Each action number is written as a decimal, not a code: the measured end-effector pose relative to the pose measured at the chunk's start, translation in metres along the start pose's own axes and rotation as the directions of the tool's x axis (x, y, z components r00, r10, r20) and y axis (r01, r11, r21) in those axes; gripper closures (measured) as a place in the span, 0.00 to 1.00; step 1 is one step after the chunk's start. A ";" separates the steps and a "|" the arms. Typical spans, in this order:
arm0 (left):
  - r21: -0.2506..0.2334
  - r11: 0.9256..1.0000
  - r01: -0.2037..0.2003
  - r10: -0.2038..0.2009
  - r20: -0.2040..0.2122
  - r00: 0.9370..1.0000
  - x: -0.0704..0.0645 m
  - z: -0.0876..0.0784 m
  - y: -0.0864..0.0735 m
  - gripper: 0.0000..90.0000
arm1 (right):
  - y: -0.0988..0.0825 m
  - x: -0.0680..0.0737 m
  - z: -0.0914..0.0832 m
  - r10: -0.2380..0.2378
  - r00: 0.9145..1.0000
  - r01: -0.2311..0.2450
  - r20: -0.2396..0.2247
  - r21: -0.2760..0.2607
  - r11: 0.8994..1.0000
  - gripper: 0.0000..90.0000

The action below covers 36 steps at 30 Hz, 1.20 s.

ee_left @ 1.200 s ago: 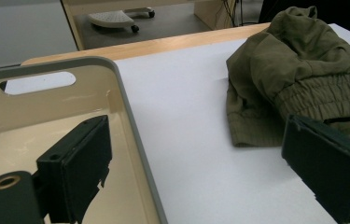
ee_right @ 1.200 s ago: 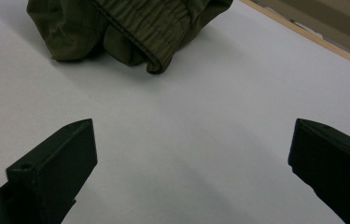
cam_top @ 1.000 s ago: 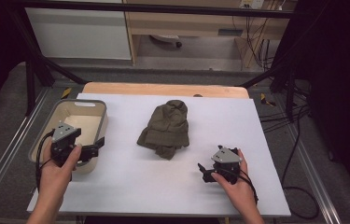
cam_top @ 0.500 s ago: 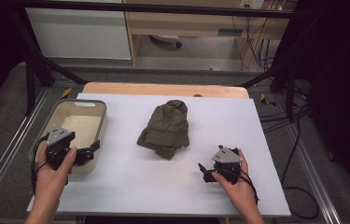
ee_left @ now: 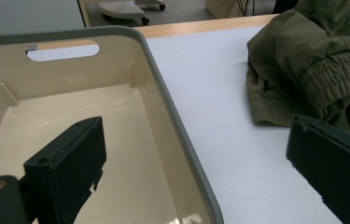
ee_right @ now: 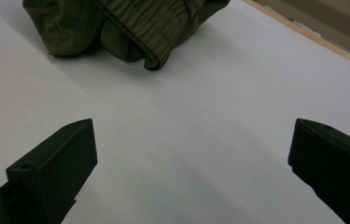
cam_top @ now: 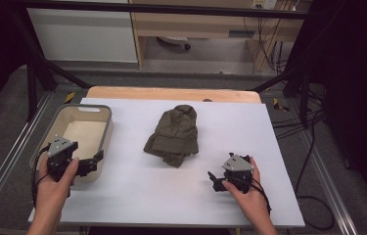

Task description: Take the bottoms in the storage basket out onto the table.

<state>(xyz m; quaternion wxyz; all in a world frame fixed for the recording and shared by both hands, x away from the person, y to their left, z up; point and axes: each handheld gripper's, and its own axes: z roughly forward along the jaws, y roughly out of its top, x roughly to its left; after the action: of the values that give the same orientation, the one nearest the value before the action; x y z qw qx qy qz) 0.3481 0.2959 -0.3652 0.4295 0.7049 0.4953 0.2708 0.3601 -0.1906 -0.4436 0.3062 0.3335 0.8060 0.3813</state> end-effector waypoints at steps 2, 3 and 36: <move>0.002 1.000 0.001 -0.001 0.002 1.000 0.000 0.000 -0.001 0.05 | 0.000 0.000 0.000 0.001 1.000 -0.001 -0.001 0.001 1.000 0.02; 0.003 1.000 -0.001 0.001 0.001 1.000 0.000 0.000 -0.002 0.05 | 0.000 0.001 0.000 0.002 1.000 -0.002 -0.001 0.001 1.000 0.02; 0.073 0.991 -0.114 0.115 -0.012 0.993 -0.016 0.012 -0.018 0.06 | 0.000 0.001 0.001 -0.004 1.000 0.004 -0.003 0.010 1.000 0.02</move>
<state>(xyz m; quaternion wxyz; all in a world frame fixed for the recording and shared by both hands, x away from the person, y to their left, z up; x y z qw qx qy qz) 0.3431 0.2792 -0.3858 0.3837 0.7450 0.4669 0.2825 0.3600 -0.1893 -0.4447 0.3042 0.3330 0.8089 0.3771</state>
